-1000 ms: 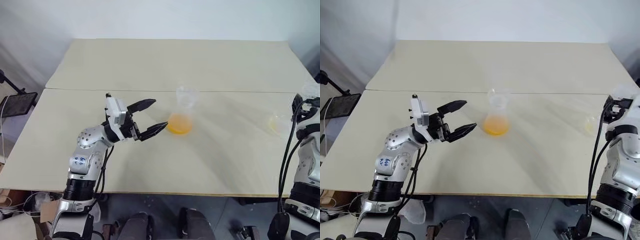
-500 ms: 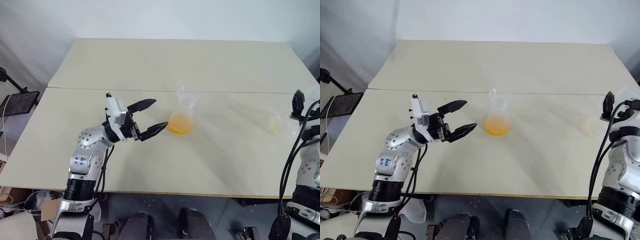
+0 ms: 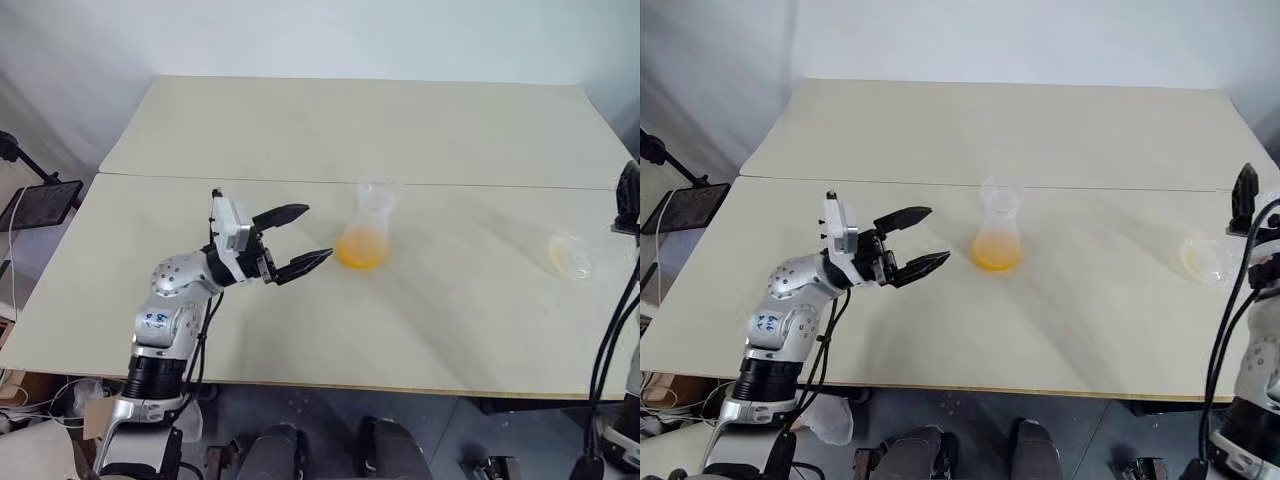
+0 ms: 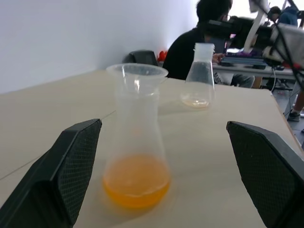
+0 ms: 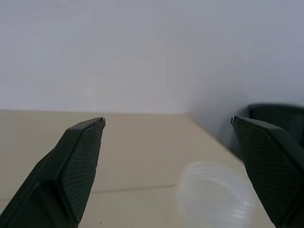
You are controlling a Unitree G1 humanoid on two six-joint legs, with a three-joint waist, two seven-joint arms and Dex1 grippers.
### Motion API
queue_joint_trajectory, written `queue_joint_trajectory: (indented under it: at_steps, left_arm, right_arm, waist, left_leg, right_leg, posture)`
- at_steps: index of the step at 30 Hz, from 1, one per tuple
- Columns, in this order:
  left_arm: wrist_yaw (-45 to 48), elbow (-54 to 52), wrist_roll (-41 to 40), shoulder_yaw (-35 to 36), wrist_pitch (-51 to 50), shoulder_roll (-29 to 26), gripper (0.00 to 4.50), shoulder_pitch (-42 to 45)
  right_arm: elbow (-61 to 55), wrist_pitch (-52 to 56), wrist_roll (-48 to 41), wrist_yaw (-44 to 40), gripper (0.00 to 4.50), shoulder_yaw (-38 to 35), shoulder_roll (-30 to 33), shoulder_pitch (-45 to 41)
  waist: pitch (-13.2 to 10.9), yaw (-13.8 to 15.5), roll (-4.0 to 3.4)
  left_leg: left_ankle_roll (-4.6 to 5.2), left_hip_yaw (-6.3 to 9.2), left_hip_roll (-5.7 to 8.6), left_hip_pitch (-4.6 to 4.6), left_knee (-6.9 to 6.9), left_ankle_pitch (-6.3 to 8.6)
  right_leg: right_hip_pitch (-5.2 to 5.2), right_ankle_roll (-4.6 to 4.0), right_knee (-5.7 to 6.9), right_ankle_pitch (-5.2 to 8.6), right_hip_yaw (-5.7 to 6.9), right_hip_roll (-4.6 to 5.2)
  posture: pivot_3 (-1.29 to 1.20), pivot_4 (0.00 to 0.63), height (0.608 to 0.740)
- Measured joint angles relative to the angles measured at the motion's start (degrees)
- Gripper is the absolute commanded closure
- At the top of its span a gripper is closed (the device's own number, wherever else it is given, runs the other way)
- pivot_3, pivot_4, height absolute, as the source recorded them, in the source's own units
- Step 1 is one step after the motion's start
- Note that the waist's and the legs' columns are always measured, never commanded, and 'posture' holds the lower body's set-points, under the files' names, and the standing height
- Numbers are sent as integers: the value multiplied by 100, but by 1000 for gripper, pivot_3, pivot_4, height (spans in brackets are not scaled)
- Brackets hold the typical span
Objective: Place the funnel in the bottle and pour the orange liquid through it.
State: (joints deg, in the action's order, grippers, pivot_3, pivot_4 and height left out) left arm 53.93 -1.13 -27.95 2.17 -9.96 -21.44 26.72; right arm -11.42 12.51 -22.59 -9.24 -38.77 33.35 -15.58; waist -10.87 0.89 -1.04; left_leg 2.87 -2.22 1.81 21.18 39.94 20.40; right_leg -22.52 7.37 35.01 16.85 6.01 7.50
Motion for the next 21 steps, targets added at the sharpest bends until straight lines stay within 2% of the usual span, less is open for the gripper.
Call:
queue_joint_trajectory:
  at_steps: [4,6,8,12,17,21]
  left_arm:
    - [88,109,1,0,2,-63,0,6]
    - [126,193,2,6,-4,-183,0,5]
    - [195,192,1,12,-35,-321,0,5]
    - [403,165,-2,144,-76,-754,0,-178]
    - [615,58,8,266,-185,-1378,0,-753]
    - [650,-141,92,478,-80,-1666,0,-1160]
  right_arm:
    - [-78,-398,64,-102,41,-16,30,11]
    - [-221,-581,-215,-513,41,-23,41,59]
    - [-538,-490,-749,-1075,41,16,177,245]
    - [-1239,-75,-1658,-2535,41,345,641,1227]
    - [-1498,103,-1834,-4122,41,901,1017,2453]
    - [-1411,-234,-1598,-4974,41,1103,1134,2759]
  waist:
    - [0,26,0]
    - [0,28,0]
    - [0,34,0]
    - [0,44,2]
    - [-1,50,3]
    - [-2,49,4]
  left_leg:
    - [0,-1,0,0,0,0]
    - [0,-1,0,0,-1,0]
    - [0,1,-1,0,-1,0]
    - [3,11,-2,0,-6,2]
    - [6,13,-3,0,-4,3]
    - [6,13,-3,-3,-3,4]
  right_leg:
    - [0,0,0,0,2,-1]
    - [-1,0,-1,0,3,-3]
    - [0,0,-1,0,3,-1]
    - [7,0,-9,0,-1,2]
    - [10,0,-18,0,-11,7]
    - [17,-1,-33,0,-15,16]
  posture:
    - [0,150,740]
    - [0,150,740]
    - [0,150,740]
    - [0,150,740]
    - [0,150,740]
    - [0,150,740]
